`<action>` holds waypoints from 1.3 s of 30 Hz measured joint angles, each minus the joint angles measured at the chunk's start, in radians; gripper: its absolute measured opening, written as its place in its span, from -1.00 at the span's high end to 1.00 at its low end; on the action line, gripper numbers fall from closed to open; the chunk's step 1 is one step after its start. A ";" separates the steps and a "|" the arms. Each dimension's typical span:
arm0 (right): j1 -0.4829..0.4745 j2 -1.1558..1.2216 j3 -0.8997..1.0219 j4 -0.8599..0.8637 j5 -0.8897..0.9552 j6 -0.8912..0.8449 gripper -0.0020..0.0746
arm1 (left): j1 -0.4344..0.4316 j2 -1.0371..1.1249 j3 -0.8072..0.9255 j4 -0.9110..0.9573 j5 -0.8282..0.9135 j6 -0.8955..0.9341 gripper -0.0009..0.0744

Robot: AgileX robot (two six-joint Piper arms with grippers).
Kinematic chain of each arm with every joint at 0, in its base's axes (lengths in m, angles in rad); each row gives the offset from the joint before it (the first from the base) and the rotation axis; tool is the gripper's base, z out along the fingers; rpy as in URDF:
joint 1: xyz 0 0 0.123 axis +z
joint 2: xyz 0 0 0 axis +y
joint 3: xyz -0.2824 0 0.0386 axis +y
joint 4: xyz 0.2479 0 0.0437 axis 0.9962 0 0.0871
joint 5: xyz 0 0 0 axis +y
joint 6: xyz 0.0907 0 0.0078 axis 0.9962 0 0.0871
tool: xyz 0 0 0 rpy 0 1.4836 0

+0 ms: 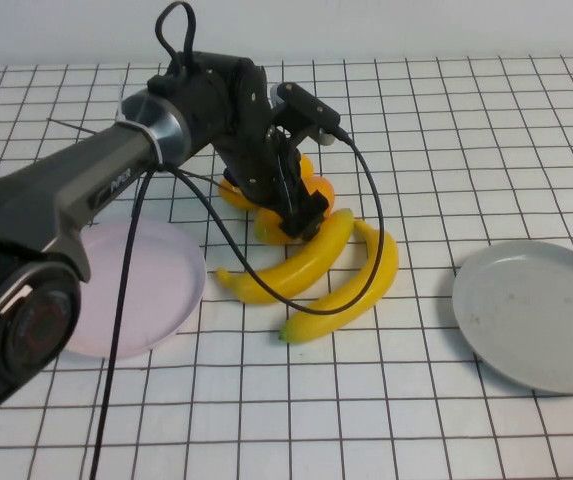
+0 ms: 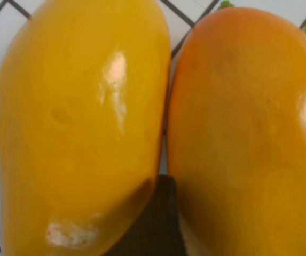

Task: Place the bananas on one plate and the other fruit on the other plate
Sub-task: Put one type of fruit in the left plate

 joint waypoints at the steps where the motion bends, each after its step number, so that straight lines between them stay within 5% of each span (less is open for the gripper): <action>1: 0.000 0.000 0.000 0.000 0.000 0.000 0.99 | 0.000 0.006 -0.007 0.000 -0.005 0.000 -0.75; 7: 0.000 0.000 0.000 0.000 0.000 0.000 0.99 | 0.005 0.039 -0.012 0.000 -0.009 0.000 -0.70; 11: 0.000 0.000 0.000 0.000 0.000 0.000 0.99 | 0.013 0.043 -0.014 0.004 -0.009 -0.013 -0.38; 25: 0.000 0.000 0.000 0.000 0.000 0.000 0.99 | 0.020 -0.069 -0.050 0.168 0.245 -0.126 -0.38; 31: 0.000 0.000 0.000 0.000 0.000 0.000 0.99 | 0.074 -0.257 0.207 0.177 0.212 -0.200 -0.38; 39: 0.000 0.000 0.000 0.000 0.000 0.000 0.99 | 0.243 -0.539 0.714 0.157 -0.112 -0.250 -0.38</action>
